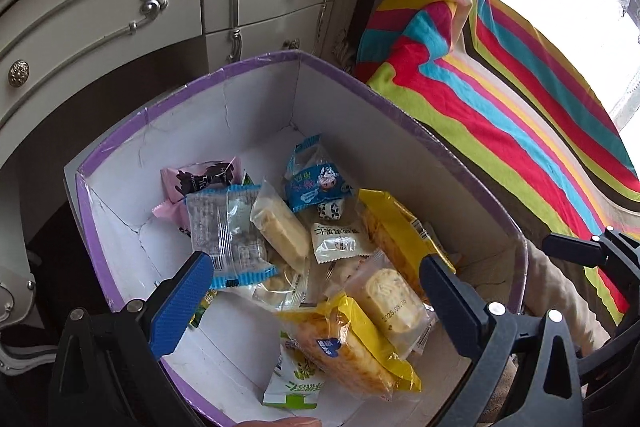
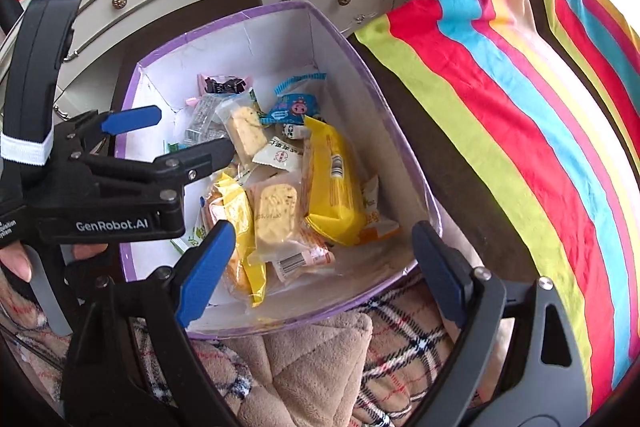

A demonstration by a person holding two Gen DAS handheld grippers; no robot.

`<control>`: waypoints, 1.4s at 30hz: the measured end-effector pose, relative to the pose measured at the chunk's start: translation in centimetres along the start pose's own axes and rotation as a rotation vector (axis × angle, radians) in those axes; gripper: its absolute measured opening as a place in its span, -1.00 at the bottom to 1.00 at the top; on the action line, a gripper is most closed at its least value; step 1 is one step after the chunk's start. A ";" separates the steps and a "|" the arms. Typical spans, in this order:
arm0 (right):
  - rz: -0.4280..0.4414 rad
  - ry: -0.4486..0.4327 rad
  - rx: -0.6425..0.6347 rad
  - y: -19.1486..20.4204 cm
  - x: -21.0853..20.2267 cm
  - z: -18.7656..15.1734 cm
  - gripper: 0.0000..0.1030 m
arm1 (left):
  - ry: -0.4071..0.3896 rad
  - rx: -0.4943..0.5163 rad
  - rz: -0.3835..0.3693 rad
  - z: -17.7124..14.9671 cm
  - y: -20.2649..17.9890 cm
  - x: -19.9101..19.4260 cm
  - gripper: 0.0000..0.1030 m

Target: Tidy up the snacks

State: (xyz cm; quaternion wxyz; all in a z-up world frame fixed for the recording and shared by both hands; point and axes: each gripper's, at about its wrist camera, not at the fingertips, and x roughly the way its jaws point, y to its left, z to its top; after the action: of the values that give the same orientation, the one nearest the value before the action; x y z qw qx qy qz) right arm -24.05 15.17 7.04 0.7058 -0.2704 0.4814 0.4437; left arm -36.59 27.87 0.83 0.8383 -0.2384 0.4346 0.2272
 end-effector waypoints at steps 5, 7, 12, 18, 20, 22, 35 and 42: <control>-0.006 0.002 -0.005 0.2 0.1 0.2 0.76 | 0.006 -0.003 0.017 -0.2 0.2 0.1 1.00; -0.007 0.002 -0.008 0.2 0.1 0.1 0.76 | 0.005 0.000 0.018 -0.2 0.1 0.1 1.00; -0.011 0.001 -0.004 0.2 0.1 0.2 0.76 | 0.010 0.008 0.023 -0.2 -0.1 0.1 1.00; -0.007 0.004 -0.002 0.1 0.2 0.1 0.76 | 0.014 0.012 0.022 -0.1 0.0 0.3 1.00; -0.007 0.005 0.000 0.2 0.3 0.1 0.76 | 0.014 0.012 0.022 -0.1 0.0 0.4 1.00; -0.006 0.007 0.001 0.1 0.3 0.1 0.76 | 0.016 0.012 0.021 -0.1 0.0 0.4 1.00; -0.008 0.008 0.005 0.2 0.4 0.1 0.76 | 0.016 0.011 0.022 -0.2 0.0 0.4 1.00; -0.007 0.011 0.007 0.3 0.5 -0.1 0.76 | 0.016 0.013 0.022 -0.2 0.0 0.5 1.00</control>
State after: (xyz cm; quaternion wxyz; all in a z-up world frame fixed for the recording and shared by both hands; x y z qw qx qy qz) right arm -24.29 15.44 6.61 0.7058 -0.2720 0.4858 0.4380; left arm -36.46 27.82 0.35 0.8336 -0.2301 0.4453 0.2319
